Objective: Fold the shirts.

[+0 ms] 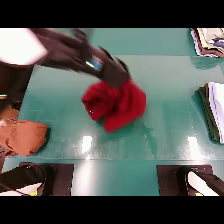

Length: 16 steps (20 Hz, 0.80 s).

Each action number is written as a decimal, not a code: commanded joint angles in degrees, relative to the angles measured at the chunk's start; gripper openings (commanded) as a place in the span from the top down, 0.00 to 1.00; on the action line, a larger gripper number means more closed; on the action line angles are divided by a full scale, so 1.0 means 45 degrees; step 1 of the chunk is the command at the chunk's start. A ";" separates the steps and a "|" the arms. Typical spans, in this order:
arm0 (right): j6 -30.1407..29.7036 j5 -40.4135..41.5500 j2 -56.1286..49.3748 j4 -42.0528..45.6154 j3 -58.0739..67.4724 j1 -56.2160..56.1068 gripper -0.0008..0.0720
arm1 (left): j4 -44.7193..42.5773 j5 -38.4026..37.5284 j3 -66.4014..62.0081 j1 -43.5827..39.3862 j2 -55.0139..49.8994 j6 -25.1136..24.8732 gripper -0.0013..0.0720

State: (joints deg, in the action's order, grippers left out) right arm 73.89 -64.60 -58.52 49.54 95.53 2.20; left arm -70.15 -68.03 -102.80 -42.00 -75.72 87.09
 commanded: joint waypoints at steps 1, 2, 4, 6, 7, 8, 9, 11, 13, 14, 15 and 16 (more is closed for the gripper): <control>0.0005 -0.0248 -0.0005 0.0000 0.0029 0.0010 0.97 | 0.0937 -0.0316 -0.0024 -0.1069 -0.1753 -0.0223 0.26; 0.0005 -0.0253 -0.0005 0.0000 0.0029 0.0010 0.97 | 0.0797 -0.0219 -0.0024 -0.0952 -0.1851 -0.0393 0.26; 0.0005 -0.0257 -0.0010 0.0010 0.0029 0.0010 0.97 | 0.0019 -0.0481 -0.0262 -0.0209 -0.1768 -0.0442 0.26; 0.0005 -0.0262 -0.0010 0.0005 0.0029 0.0010 0.97 | -0.0947 -0.0957 -0.0301 0.1161 -0.1496 -0.0437 0.26; 0.0005 -0.0262 -0.0010 0.0005 0.0029 0.0010 0.97 | -0.1263 -0.1379 -0.0296 0.2059 -0.1447 -0.0432 0.26; 0.0005 -0.0262 -0.0010 0.0000 0.0029 0.0010 0.97 | -0.1277 -0.1812 -0.0214 0.2943 -0.1452 -0.0398 0.26; 0.0005 -0.0272 -0.0010 0.0000 0.0029 0.0010 0.97 | -0.1268 -0.2025 0.0097 0.3842 -0.1452 -0.0350 0.26; 0.0005 -0.0267 -0.0015 0.0005 0.0029 0.0010 0.97 | -0.1195 -0.1957 0.1331 0.5333 -0.1452 -0.0350 0.26; 0.0005 -0.0277 -0.0019 0.0005 0.0029 0.0010 0.97 | -0.0325 -0.1345 0.3138 0.6470 -0.1452 -0.0389 0.26; 0.0005 -0.0277 -0.0019 0.0005 0.0029 0.0010 0.97 | 0.0228 -0.0743 0.4138 0.6853 -0.1452 -0.0568 0.26; 0.0005 -0.0296 -0.0019 0.0005 0.0029 0.0010 0.97 | 0.0821 0.0029 0.5236 0.7082 -0.1452 -0.0874 0.26; 0.0005 -0.0340 -0.0019 0.0005 0.0029 0.0010 0.97 | 0.1243 0.0772 0.6232 0.7164 -0.1457 -0.1151 0.26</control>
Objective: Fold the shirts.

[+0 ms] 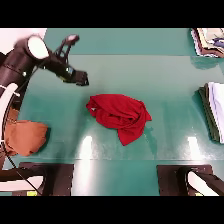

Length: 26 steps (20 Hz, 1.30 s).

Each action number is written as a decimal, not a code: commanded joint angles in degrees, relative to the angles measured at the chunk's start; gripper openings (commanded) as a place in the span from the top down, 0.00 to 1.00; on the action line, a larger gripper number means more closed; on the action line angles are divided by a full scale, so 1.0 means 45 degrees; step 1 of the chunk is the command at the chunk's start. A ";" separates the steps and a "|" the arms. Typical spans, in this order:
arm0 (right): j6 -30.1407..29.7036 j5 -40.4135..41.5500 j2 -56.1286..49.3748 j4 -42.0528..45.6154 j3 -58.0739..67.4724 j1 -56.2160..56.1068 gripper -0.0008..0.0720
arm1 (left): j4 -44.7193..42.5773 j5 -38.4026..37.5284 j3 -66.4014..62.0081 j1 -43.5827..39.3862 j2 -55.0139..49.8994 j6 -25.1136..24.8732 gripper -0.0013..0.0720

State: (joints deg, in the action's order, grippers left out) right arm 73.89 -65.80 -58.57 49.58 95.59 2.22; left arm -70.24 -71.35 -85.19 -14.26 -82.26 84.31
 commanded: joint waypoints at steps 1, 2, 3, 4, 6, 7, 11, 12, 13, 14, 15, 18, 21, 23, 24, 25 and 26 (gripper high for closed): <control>0.0005 -0.0092 -0.0010 -0.0005 0.0015 0.0005 0.97 | 0.1603 0.2254 0.3298 0.1010 -0.0029 -0.0699 0.26; 0.0005 -0.0087 -0.0010 -0.0005 0.0015 0.0005 0.97 | 0.2161 0.2773 0.4070 0.1010 -0.0121 -0.0957 0.26; 0.0005 -0.0087 -0.0010 -0.0005 0.0015 0.0005 0.97 | 0.2681 0.3322 0.4750 0.1010 -0.0228 -0.1263 0.26; 0.0005 -0.0087 -0.0010 -0.0010 0.0015 0.0005 0.97 | 0.3128 0.3716 0.5212 0.1010 -0.0374 -0.1486 0.26; 0.0005 -0.0087 -0.0010 -0.0010 0.0015 0.0005 0.97 | 0.4148 0.4216 0.5561 0.1010 -0.0695 -0.2084 0.26; 0.0005 -0.0087 -0.0010 -0.0010 0.0015 0.0005 0.97 | 0.4731 0.4342 0.5557 0.1005 -0.0869 -0.2390 0.26; 0.0005 -0.0389 -0.0015 0.0005 0.0010 0.0005 0.97 | 0.5722 0.4988 0.5552 0.0763 -0.1205 -0.2968 0.34; 0.0005 -0.0772 -0.0029 0.0068 0.0010 0.0010 0.97 | 0.5717 0.4940 0.5469 0.0763 -0.1205 -0.2968 0.68; 0.0015 -0.1302 -0.0044 0.0364 -0.0053 0.0010 0.97 | 0.5702 0.4711 0.5275 0.0835 -0.1200 -0.2963 0.93; 0.0015 -0.1831 0.0024 0.0345 -0.0393 0.0005 0.97 | 0.5697 0.4352 0.4964 0.0952 -0.1185 -0.2929 0.95; 0.0097 -0.2244 0.0151 0.0321 -0.0971 0.0005 0.97 | 0.5625 0.3988 0.4527 0.1093 -0.1088 -0.2939 0.95; 0.0690 -0.2953 0.0884 0.0797 -0.4299 0.0005 0.97 | 0.4333 0.3784 0.3181 0.1379 -0.0257 -0.2934 0.95; 0.1277 -0.2691 0.1326 0.0957 -0.8573 -0.0049 0.64 | 0.3793 0.3716 0.2356 0.1379 0.0418 -0.2943 0.95; 0.1268 -0.2288 0.1001 -0.0102 -1.1137 -0.0491 0.31 | 0.3784 0.3725 0.2254 0.1379 0.0559 -0.2934 0.95; 0.1234 -0.1797 0.0622 -0.0772 -1.2182 -0.0991 0.33 | 0.3784 0.3638 0.2254 0.1379 0.0554 -0.2934 0.95; 0.1219 -0.1039 0.0238 -0.1311 -1.2934 -0.1651 0.37 | 0.3784 0.3541 0.2259 0.1379 0.0554 -0.2934 0.95; 0.1127 -0.0073 -0.0175 -0.1773 -1.3478 -0.2565 0.39 | 0.3784 0.3419 0.2259 0.1379 0.0554 -0.2934 0.95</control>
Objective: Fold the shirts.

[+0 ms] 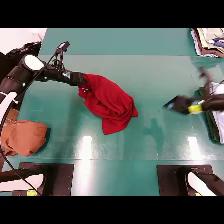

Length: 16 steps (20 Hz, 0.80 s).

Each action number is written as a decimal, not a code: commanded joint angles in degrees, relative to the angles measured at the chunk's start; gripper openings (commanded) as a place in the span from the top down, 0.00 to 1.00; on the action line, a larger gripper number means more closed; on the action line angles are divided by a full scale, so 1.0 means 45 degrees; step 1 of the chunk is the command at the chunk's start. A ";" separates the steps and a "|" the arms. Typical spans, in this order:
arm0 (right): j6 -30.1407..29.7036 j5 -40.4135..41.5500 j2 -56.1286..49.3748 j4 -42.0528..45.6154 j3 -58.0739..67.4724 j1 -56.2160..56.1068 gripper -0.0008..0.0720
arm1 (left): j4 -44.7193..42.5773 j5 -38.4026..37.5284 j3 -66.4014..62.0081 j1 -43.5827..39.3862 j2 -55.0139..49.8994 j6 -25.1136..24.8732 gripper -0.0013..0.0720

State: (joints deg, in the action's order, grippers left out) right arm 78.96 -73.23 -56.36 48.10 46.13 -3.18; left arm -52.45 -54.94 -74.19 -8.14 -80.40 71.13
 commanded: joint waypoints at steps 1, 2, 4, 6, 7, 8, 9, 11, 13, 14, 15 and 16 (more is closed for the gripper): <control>0.0005 0.2589 -0.1088 -0.1865 -0.2798 -0.2268 0.39 | -0.0180 -0.0355 -0.0185 0.0019 0.0141 -0.0005 0.95; 0.0005 0.3483 -0.1549 -0.2365 -0.2914 -0.3157 0.39 | -0.0185 -0.0476 -0.0185 0.0019 0.0141 -0.0005 0.95; 0.0015 0.4867 -0.2642 -0.3191 -0.2647 -0.4862 0.39 | -0.0199 -0.0665 -0.0185 0.0019 0.0141 -0.0005 0.95; 0.0024 0.5610 -0.3691 -0.3453 -0.1948 -0.6091 0.39 | -0.0272 -0.0699 -0.0189 0.0019 0.0141 -0.0010 0.95; 0.0049 0.5804 -0.4206 -0.3463 -0.1549 -0.6489 0.39 | -0.0272 -0.0699 -0.0185 0.0019 0.0141 -0.0005 0.95; 0.0185 0.5911 -0.4716 -0.3453 -0.1156 -0.6810 0.39 | -0.0272 -0.0704 -0.0189 0.0019 0.0141 -0.0010 0.95; 0.0311 0.5965 -0.5144 -0.3453 -0.0845 -0.7009 0.39 | -0.0272 -0.0714 -0.0185 0.0019 0.0141 -0.0005 0.95; 0.0403 0.5901 -0.5848 -0.3444 -0.0330 -0.7184 0.41 | -0.0272 -0.0719 -0.0189 0.0019 0.0141 -0.0010 0.95; 0.0393 0.5960 -0.6144 -0.3415 -0.0005 -0.7189 0.67 | -0.0287 -0.0719 -0.0185 0.0019 0.0141 -0.0015 0.95; 0.0389 0.6110 -0.6130 -0.3400 0.0073 -0.7179 0.75 | -0.0296 -0.0729 -0.0189 0.0019 0.0141 -0.0010 0.95; 0.0379 0.6207 -0.6081 -0.3283 0.0160 -0.7174 0.90 | -0.0306 -0.0763 -0.0189 0.0019 0.0141 -0.0010 0.95; 0.0384 0.6295 -0.5911 -0.2973 0.0238 -0.7174 0.97 | -0.0306 -0.0865 -0.0194 0.0019 0.0151 -0.0010 0.95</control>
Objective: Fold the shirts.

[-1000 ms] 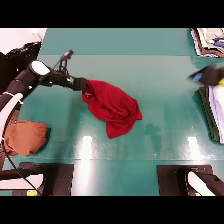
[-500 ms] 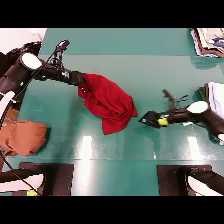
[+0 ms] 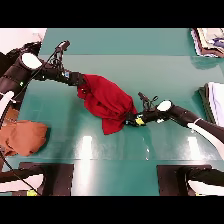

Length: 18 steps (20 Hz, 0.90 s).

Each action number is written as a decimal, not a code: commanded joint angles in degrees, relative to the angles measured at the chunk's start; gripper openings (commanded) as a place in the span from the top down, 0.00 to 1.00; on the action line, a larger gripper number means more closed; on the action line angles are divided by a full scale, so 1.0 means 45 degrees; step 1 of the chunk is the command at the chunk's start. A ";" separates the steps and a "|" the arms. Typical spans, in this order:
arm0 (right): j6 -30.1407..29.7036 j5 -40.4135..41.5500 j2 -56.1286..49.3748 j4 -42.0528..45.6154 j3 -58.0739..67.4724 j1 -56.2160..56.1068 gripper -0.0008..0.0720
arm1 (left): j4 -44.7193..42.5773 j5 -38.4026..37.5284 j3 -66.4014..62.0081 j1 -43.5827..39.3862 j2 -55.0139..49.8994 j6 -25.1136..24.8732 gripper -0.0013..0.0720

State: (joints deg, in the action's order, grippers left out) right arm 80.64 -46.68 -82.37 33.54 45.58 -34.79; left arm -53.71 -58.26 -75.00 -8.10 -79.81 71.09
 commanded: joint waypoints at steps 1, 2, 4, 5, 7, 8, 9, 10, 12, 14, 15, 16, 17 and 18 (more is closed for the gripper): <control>0.0039 0.0364 0.0112 0.0845 0.0481 -0.0107 0.97 | -0.0087 -0.0403 -0.0151 0.0068 0.0024 -0.0005 0.95; 0.0209 0.0267 0.0481 0.1588 0.0646 0.0053 0.97 | -0.0248 -0.0782 -0.0481 0.0165 0.0024 0.0005 0.95; 0.1039 -0.0121 0.1520 0.3313 0.1088 0.0782 0.97 | -0.0510 -0.1705 -0.1749 0.0549 0.0044 0.0083 0.95; 0.1428 -0.0534 0.2123 0.4294 0.1438 0.1326 0.97 | -0.0554 -0.2030 -0.2550 0.0797 0.0175 0.0223 0.95; 0.1899 -0.1452 0.3317 0.5809 0.2302 0.2652 0.97 | -0.0563 -0.2079 -0.4031 0.1180 0.0748 0.0194 0.95; 0.1972 -0.1783 0.3842 0.6271 0.2817 0.3371 0.97 | -0.0670 -0.2040 -0.4731 0.1282 0.1112 0.0194 0.95; 0.1972 -0.2025 0.4391 0.6513 0.3395 0.4167 0.97 | -0.0996 -0.2001 -0.5455 0.1277 0.1530 0.0180 0.95; 0.1967 -0.2108 0.4886 0.6557 0.3934 0.4862 0.97 | -0.1117 -0.2016 -0.6081 0.1277 0.1933 0.0083 0.95; 0.1885 -0.2108 0.5853 0.6557 0.5081 0.6076 0.97 | -0.1117 -0.2011 -0.7232 0.1277 0.2807 0.0083 0.95; 0.1477 -0.2147 0.6688 0.6557 0.6266 0.6892 0.97 | -0.1117 -0.1982 -0.8009 0.1277 0.3643 0.0083 0.95; 0.1273 -0.2234 0.7057 0.6562 0.6873 0.7174 0.97 | -0.1117 -0.1919 -0.8320 0.1277 0.4109 0.0087 0.95; 0.1112 -0.2370 0.7349 0.6562 0.7441 0.7368 0.97 | -0.1117 -0.1904 -0.8573 0.1277 0.4507 0.0087 0.95; 0.0952 -0.2511 0.7616 0.6562 0.8009 0.7577 0.97 | -0.1112 -0.1870 -0.8825 0.1277 0.4911 0.0087 0.95; 0.0884 -0.2657 0.7830 0.6567 0.8519 0.7771 0.97 | -0.1112 -0.1826 -0.9000 0.1277 0.5270 0.0087 0.95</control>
State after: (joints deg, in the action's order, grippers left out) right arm 86.39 -57.01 -50.96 61.82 77.28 -3.38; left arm -57.98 -67.29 -111.70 -2.46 -60.95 71.59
